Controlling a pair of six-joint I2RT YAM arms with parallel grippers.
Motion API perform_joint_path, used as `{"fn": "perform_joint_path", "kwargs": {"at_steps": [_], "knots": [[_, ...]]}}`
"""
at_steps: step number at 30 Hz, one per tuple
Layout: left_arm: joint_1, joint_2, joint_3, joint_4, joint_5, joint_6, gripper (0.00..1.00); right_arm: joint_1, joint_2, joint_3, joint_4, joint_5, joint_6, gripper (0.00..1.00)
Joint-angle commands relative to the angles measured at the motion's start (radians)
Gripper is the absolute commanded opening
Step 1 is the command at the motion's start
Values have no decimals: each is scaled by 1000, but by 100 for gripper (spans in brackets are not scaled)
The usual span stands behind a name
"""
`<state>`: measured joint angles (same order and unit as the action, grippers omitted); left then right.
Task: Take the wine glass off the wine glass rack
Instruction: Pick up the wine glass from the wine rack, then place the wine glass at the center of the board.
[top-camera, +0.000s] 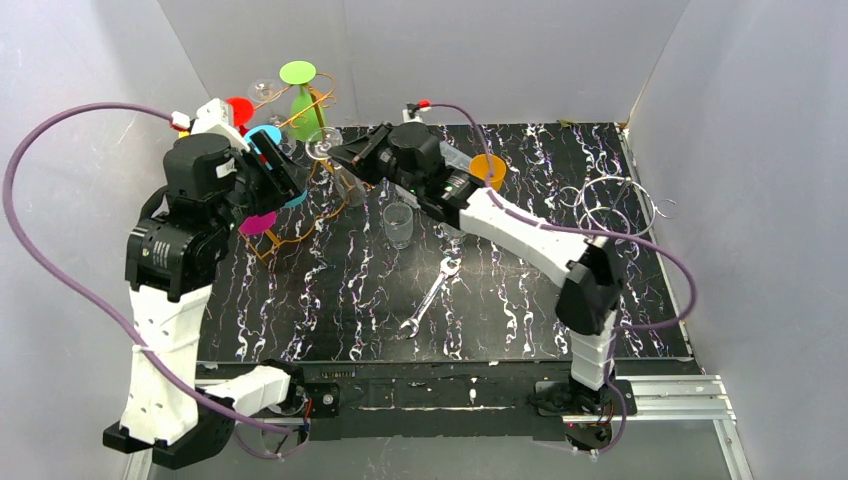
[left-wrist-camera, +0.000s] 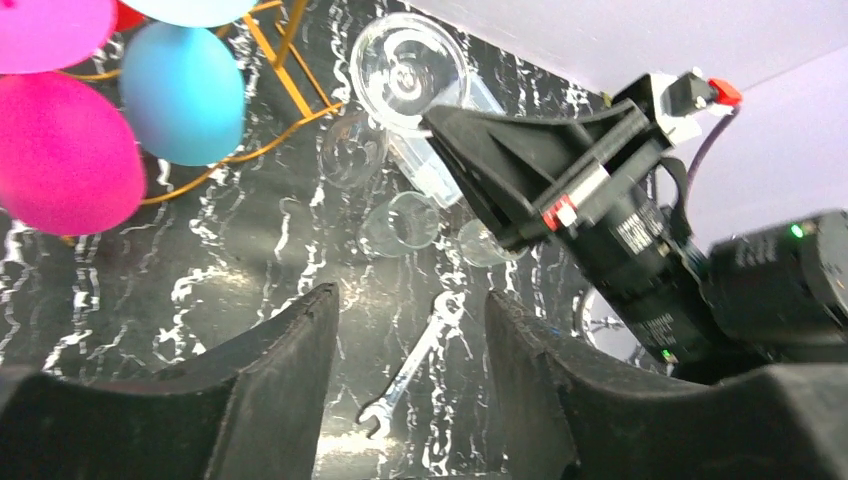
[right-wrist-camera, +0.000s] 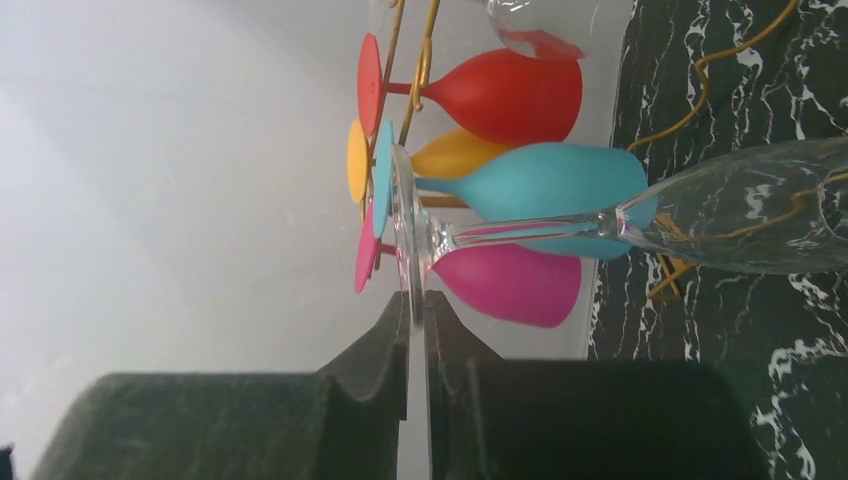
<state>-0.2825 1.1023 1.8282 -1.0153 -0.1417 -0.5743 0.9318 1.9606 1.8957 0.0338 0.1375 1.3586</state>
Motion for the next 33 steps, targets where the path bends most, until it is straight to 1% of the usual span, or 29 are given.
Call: {"fn": "perform_joint_path", "kwargs": {"at_steps": [1, 5, 8, 14, 17, 20, 24, 28, 33], "knots": [[4, 19, -9, 52, 104, -59, 52, -24, -208, -124, 103, -28, -24, 1], [5, 35, -48, 114, 193, -100, 51, -47, -333, -266, 116, -49, -23, 1], [5, 44, -71, 180, 281, -131, 53, -72, -407, -343, 133, -78, -3, 1], [5, 59, -142, 329, 401, -204, 53, -121, -501, -419, 134, -119, 9, 1], [5, 74, -187, 407, 463, -237, 53, -144, -525, -444, 136, -131, 18, 1], [6, 91, -226, 489, 513, -267, 52, -167, -536, -462, 148, -177, 38, 1], [6, 128, -251, 573, 565, -303, 52, -187, -551, -475, 152, -198, 48, 1], [6, 160, -275, 659, 604, -349, 49, -197, -568, -489, 153, -212, 60, 1], [7, 195, -288, 712, 629, -386, 44, -219, -583, -506, 166, -231, 79, 1]]}}
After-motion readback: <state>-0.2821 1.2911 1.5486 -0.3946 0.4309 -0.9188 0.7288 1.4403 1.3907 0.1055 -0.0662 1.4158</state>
